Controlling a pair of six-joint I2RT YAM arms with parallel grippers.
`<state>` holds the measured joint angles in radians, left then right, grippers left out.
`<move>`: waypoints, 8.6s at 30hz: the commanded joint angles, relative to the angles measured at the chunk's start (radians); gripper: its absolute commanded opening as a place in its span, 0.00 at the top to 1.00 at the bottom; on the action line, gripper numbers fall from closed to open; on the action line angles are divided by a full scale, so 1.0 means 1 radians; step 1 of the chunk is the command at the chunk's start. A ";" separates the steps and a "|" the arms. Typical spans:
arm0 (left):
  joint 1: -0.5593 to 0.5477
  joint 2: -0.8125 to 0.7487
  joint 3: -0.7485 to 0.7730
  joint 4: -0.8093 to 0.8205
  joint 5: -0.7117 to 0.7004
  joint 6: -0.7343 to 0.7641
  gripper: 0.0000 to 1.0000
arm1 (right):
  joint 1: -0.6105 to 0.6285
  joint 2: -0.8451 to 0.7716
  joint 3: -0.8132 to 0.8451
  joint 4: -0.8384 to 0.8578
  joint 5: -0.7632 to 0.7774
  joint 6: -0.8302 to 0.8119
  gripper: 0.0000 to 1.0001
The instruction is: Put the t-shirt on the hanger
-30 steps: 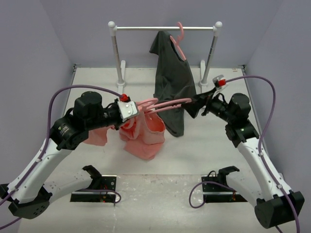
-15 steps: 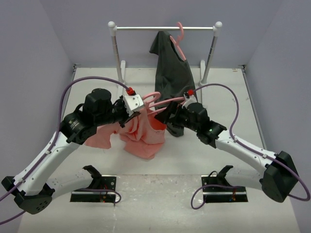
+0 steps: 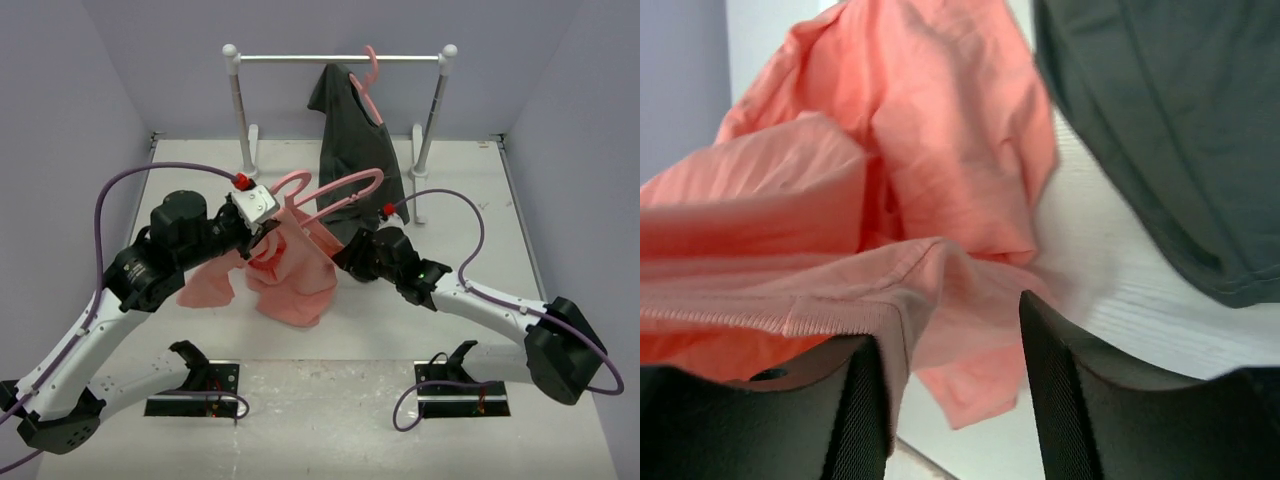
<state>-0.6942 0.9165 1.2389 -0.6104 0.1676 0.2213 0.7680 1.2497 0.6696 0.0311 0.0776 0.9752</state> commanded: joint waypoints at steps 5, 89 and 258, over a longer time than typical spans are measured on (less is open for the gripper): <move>0.001 -0.036 0.026 -0.001 0.020 0.005 1.00 | -0.370 -0.111 -0.009 -0.041 -0.066 -0.109 0.62; 0.228 -0.087 -0.284 0.325 0.140 -0.456 0.00 | -0.311 -0.176 0.679 -0.281 -0.809 -0.777 1.00; 0.242 0.500 0.453 0.701 1.196 -0.674 1.00 | -0.275 -0.362 0.566 -0.484 -0.987 -1.144 0.42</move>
<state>-0.4595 1.4164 1.6455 0.0234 1.3720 -0.4026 0.4870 0.8286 1.1680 -0.4744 -0.8651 -0.1643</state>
